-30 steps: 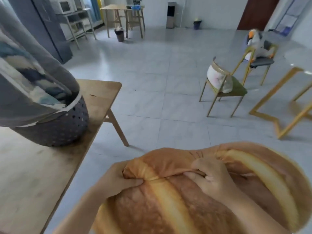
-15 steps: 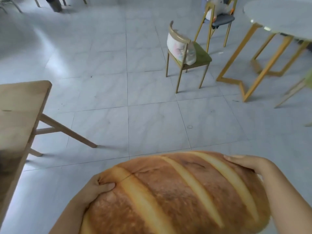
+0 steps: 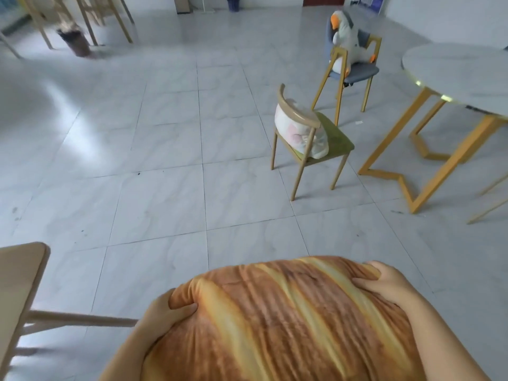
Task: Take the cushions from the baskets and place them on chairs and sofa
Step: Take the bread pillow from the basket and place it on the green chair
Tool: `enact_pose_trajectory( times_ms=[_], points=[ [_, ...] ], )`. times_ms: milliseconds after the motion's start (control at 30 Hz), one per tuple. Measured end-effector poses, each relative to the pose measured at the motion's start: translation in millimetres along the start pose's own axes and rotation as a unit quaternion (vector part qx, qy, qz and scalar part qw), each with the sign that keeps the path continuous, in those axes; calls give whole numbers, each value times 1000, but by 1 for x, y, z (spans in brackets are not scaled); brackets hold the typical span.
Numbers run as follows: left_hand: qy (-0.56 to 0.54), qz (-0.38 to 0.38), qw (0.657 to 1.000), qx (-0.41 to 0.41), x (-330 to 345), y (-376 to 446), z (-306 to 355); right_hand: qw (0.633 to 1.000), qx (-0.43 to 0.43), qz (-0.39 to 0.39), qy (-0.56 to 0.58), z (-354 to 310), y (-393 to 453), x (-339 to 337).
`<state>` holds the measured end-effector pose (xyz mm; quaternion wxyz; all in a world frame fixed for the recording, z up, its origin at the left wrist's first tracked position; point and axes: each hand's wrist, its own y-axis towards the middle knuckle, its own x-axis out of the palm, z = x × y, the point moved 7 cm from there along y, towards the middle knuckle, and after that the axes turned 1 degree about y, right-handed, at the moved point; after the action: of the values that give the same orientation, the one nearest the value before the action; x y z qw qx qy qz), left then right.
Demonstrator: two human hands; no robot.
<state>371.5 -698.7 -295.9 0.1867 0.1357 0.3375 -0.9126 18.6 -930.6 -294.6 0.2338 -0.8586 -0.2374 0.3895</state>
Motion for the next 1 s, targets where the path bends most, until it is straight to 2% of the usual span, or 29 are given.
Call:
enact_pose_trajectory(
  times_ms=[100,200,400,500,733,867,1000],
  points=[
    [-6,85,996,31,-71,65,33,996,-56,62,36,-84,46,-14],
    [14,124,990,61,-124,116,69,990,-87,90,66,-148,90,-14],
    [0,143,989,23,-176,229,81,992,-69,76,72,-221,205,20],
    [-13,170,985,4,-207,296,97,994,-74,53,64,-279,284,37],
    [-50,235,971,21,-316,430,206,986,-158,27,51,-476,444,6],
    [-64,251,965,38,-345,508,249,987,-144,38,63,-527,518,-2],
    [-62,246,967,34,-378,620,288,988,-121,61,72,-581,610,-5]
  ],
)
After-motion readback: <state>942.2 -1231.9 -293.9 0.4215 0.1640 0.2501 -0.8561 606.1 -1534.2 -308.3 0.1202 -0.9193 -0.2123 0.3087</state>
